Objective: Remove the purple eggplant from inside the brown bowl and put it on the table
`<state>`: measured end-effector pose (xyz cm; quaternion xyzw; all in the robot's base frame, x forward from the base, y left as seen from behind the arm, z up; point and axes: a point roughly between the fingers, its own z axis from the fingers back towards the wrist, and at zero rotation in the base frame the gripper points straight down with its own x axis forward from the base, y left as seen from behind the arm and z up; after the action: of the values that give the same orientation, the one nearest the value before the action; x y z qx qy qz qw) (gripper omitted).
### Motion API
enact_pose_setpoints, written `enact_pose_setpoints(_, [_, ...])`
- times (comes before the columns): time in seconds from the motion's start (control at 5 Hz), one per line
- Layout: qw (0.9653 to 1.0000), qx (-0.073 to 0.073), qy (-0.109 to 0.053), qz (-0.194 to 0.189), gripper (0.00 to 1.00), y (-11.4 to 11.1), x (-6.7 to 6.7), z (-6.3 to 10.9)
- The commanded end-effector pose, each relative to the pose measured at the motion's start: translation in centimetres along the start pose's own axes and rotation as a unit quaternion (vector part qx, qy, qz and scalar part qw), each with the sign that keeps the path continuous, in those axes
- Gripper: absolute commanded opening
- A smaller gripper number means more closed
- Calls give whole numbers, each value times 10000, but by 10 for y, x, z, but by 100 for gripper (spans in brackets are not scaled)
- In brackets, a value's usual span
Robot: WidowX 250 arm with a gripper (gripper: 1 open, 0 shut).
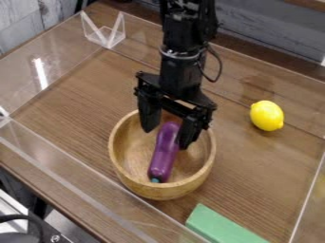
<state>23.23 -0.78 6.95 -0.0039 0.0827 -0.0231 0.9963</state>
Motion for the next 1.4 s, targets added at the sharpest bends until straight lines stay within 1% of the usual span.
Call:
enact_pose_setpoints(0.0, [9996, -13, -285, -3, 100, 0, 3, 6])
enact_pose_setpoints(0.6, [9995, -33, -301, 32, 100, 0, 3, -12])
enact_pose_setpoints(1.2, [9994, -64, -324, 56, 100, 2, 3, -21])
